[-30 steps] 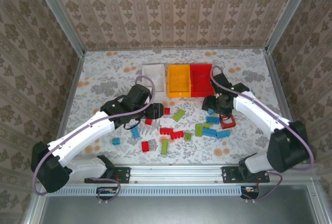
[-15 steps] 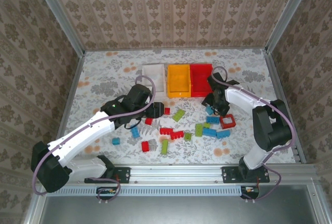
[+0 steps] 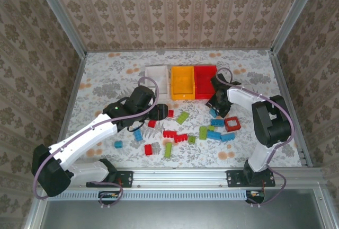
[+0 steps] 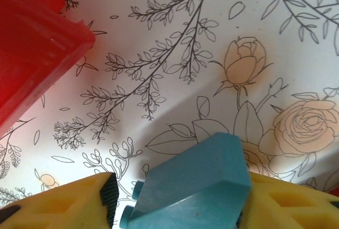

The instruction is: Sort the legos into containers by color

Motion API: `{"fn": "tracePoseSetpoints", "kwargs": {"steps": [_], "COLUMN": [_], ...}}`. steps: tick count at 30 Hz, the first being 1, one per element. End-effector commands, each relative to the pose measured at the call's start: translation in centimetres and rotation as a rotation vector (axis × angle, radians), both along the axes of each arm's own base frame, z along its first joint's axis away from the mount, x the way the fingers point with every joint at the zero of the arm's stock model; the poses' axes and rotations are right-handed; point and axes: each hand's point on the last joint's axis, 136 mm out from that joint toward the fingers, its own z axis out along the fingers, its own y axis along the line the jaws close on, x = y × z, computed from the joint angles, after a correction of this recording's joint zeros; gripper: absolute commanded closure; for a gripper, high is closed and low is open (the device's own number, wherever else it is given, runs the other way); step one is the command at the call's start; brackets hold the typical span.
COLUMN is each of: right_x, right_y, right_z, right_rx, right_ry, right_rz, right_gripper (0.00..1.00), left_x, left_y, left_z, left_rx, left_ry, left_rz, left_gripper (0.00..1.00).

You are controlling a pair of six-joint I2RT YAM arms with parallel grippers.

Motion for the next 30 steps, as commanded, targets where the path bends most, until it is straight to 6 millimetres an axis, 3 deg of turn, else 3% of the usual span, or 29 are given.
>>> {"fn": "tracePoseSetpoints", "kwargs": {"steps": [1,6,13,18,22,26,30], "right_x": [0.0,0.3,2.1,5.5,9.1,11.5,12.1], "right_y": [0.3,0.2,0.2,1.3,2.6,2.7,3.0], "right_z": [-0.6,0.4,7.0,10.0,9.9,8.6,7.0], "right_rx": [0.026,0.021,-0.010,-0.017,-0.030,-0.075,-0.087], "right_ry": [0.016,-0.012,-0.189,-0.284,-0.295,-0.265,-0.213], "right_rz": [-0.026,-0.022,0.069,0.159,0.222,0.253,0.268], "right_gripper": [0.45,0.62,0.71,0.72,0.72,0.72,0.56], "left_x": [0.4,0.6,1.2,2.3,3.2,3.6,3.6], "left_y": [-1.0,-1.3,-1.8,-2.4,-3.3,-3.5,-3.3], "left_z": [1.0,1.1,2.7,5.3,7.1,7.1,6.4], "left_rx": [-0.015,-0.015,-0.034,-0.062,-0.071,-0.061,-0.049], "left_ry": [-0.024,-0.028,-0.063,-0.127,-0.160,-0.156,-0.134], "left_rz": [-0.026,-0.033,-0.035,-0.032,-0.042,-0.032,-0.023], "left_gripper": [0.35,0.35,0.35,0.35,0.35,0.35,0.35]}}
